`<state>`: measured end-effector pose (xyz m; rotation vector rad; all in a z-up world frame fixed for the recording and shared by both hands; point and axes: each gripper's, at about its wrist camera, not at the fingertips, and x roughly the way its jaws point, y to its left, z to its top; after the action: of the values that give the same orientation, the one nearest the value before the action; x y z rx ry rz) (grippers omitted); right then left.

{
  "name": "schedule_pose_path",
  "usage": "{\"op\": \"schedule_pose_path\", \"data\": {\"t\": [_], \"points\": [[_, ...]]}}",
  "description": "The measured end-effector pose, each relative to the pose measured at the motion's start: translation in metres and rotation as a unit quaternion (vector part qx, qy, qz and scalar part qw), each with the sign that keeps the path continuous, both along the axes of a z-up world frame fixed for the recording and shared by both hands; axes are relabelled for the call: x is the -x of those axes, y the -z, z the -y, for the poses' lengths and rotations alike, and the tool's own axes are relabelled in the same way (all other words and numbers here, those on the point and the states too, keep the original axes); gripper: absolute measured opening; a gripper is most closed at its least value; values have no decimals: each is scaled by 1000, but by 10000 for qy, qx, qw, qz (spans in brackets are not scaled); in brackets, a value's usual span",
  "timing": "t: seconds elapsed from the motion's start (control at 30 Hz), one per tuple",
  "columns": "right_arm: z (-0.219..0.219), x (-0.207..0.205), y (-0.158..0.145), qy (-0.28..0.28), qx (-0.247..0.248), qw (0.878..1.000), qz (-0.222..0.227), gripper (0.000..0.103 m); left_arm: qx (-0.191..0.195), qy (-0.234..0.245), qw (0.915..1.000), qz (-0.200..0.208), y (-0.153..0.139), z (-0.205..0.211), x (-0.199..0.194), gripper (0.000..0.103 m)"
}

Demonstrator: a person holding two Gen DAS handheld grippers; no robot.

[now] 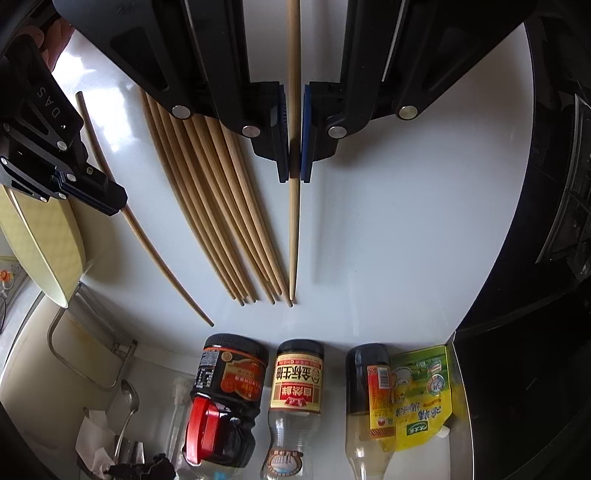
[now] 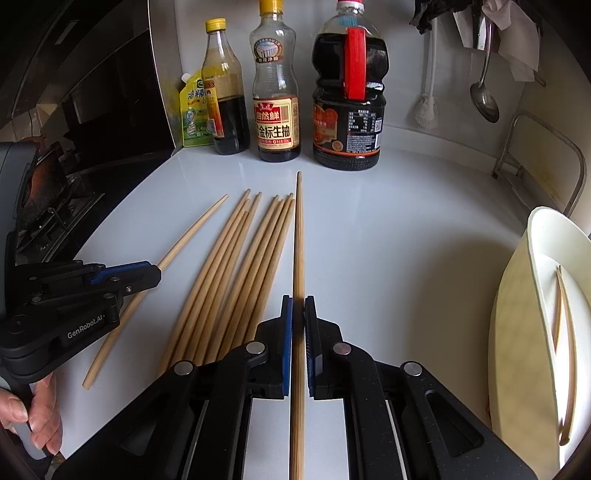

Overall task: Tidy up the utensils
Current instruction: 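Close the right gripper on one chopstick while the left gripper holds another, then carry both chopsticks over the basin and open both grippers to drop them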

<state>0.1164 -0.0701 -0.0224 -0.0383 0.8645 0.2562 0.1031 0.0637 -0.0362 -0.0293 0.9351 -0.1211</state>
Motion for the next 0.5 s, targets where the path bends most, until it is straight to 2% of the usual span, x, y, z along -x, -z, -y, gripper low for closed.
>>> {"op": "schedule_pose_path", "data": {"t": [0.27,0.5], "points": [[4,22,-40,102,-198,9989,409,6,246,299,9988,306,-39,20,7,7],[61,44,-76,820,-406,9933,710,6,583,1034,9921,411,-66,73,-3,7]]}}
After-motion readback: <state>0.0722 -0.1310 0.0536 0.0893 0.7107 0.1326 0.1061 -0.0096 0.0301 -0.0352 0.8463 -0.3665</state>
